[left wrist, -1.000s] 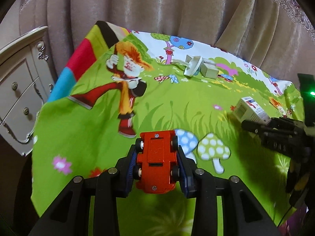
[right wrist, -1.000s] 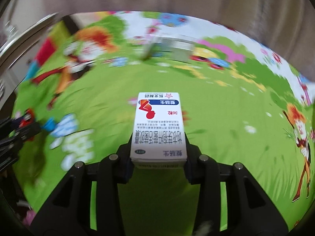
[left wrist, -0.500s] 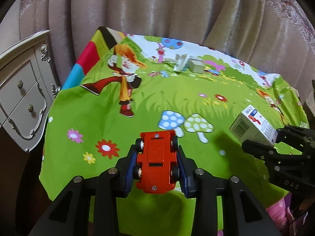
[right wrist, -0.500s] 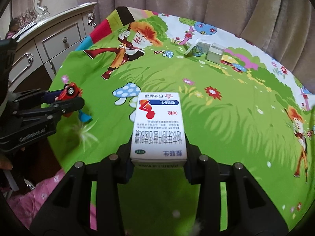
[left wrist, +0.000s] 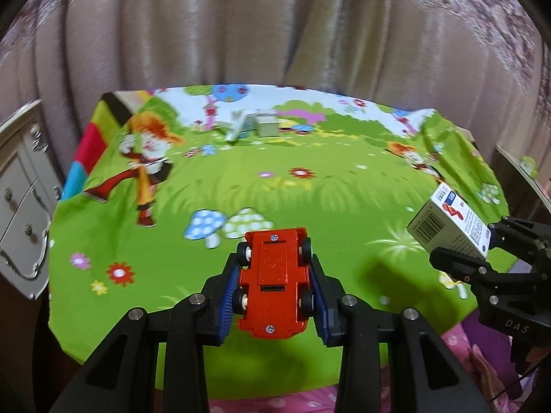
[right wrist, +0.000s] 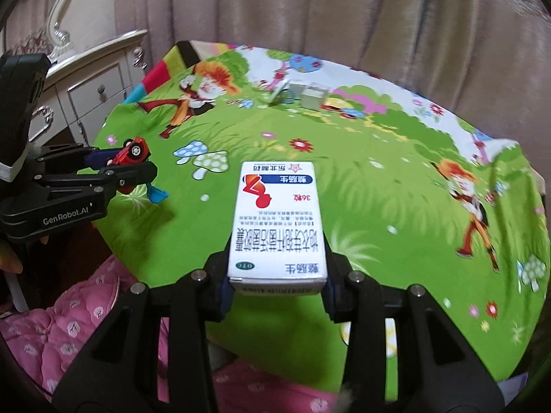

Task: Organize rigid objects
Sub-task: 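Carry the red car and medicine box toward the bin with both grippers, then open both grippers over the bin to drop the car and medicine box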

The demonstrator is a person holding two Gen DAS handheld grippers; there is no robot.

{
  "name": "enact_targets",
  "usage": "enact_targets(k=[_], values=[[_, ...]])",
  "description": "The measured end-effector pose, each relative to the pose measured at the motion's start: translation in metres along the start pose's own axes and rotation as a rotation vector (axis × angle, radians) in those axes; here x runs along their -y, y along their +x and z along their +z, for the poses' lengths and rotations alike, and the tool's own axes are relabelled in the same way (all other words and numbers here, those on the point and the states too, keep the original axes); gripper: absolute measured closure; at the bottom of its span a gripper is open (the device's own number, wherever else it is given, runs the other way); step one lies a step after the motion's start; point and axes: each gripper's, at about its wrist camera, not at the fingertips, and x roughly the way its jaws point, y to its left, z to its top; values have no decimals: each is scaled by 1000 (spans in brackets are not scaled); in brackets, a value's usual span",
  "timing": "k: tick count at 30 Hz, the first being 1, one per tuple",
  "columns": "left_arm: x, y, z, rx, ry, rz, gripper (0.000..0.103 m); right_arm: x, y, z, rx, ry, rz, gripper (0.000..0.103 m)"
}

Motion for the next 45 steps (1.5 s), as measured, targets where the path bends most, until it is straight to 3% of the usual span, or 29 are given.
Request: enact_targets(k=[8, 18, 23, 36, 42, 45], values=[[65, -8, 11, 10, 132, -102, 65, 38, -45, -33, 24, 76, -85, 59], [178, -16, 9, -43, 325, -350, 65, 91, -108, -80, 36, 200, -240, 59], [221, -18, 4, -80, 399, -432, 65, 113, -132, -105, 32, 272, -295, 59], [348, -29, -28, -155, 654, -676, 65, 176, -190, -190, -61, 495, -498, 59], [378, -19, -49, -213, 703, -736, 65, 195, -207, -216, -116, 558, -566, 59], [376, -17, -55, -245, 708, -807, 61, 202, -208, -220, -135, 572, -576, 58]])
